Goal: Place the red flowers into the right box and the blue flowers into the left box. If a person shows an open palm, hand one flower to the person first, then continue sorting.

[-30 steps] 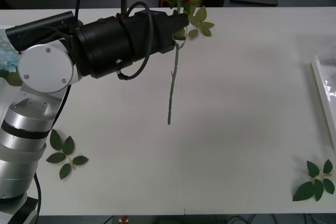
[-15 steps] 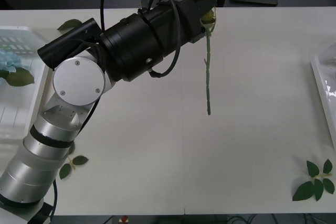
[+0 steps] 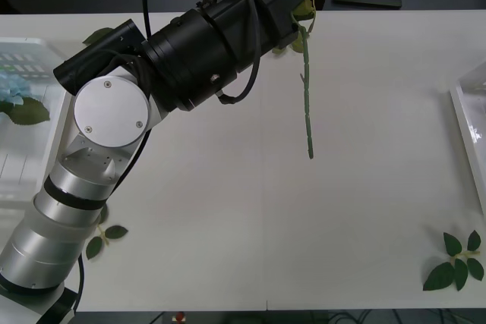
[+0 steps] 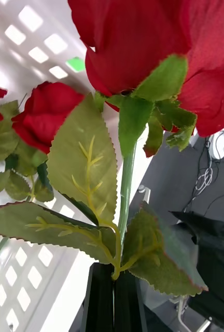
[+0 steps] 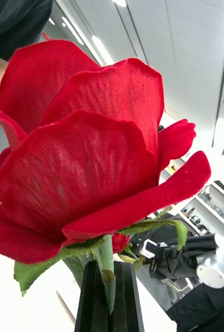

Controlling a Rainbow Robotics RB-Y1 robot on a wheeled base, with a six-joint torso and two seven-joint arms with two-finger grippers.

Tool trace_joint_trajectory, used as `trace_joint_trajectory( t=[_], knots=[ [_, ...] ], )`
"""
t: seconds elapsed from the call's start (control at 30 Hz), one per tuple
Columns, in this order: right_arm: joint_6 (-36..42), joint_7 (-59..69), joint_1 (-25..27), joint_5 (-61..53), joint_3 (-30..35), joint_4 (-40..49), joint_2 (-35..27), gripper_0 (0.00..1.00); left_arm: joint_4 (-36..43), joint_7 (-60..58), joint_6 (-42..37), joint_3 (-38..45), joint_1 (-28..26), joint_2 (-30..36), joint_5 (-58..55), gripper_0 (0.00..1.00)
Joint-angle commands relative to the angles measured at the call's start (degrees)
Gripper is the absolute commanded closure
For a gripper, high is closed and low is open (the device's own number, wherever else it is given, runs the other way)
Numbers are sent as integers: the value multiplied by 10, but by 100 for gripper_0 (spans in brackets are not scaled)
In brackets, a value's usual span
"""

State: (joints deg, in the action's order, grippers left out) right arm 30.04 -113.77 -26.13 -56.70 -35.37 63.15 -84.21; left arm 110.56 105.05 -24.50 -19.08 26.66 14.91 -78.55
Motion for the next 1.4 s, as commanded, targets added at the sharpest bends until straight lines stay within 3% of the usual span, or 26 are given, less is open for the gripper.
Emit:
trace_joint_trajectory(
  t=[0.03,0.33,0.37,0.4,0.47,0.7,0.8,1.03,1.4],
  knots=[
    [-24,-32,16,14,6,-15,11,100,7,9,4,-5,16,1,-2,100],
    [-46,-31,22,55,5,-63,61,99,0,10,3,-5,12,6,1,100],
    [-46,-31,23,58,4,-66,67,91,0,10,4,-5,12,5,1,100],
    [-46,-30,22,56,-1,-66,70,73,-1,10,4,-5,12,6,0,100],
    [-56,-29,22,53,-12,-65,71,51,-1,9,4,-5,12,6,1,100],
    [-96,-29,22,38,-28,-52,73,11,-1,9,4,-5,12,7,0,100],
    [-97,-31,22,22,-26,-36,72,0,-1,9,4,-5,11,8,0,100],
    [-53,-44,22,-52,14,15,63,0,-1,9,3,-5,11,8,-1,100],
    [258,-108,22,-240,231,131,81,0,-1,9,3,-5,11,8,-3,100]
  ],
)
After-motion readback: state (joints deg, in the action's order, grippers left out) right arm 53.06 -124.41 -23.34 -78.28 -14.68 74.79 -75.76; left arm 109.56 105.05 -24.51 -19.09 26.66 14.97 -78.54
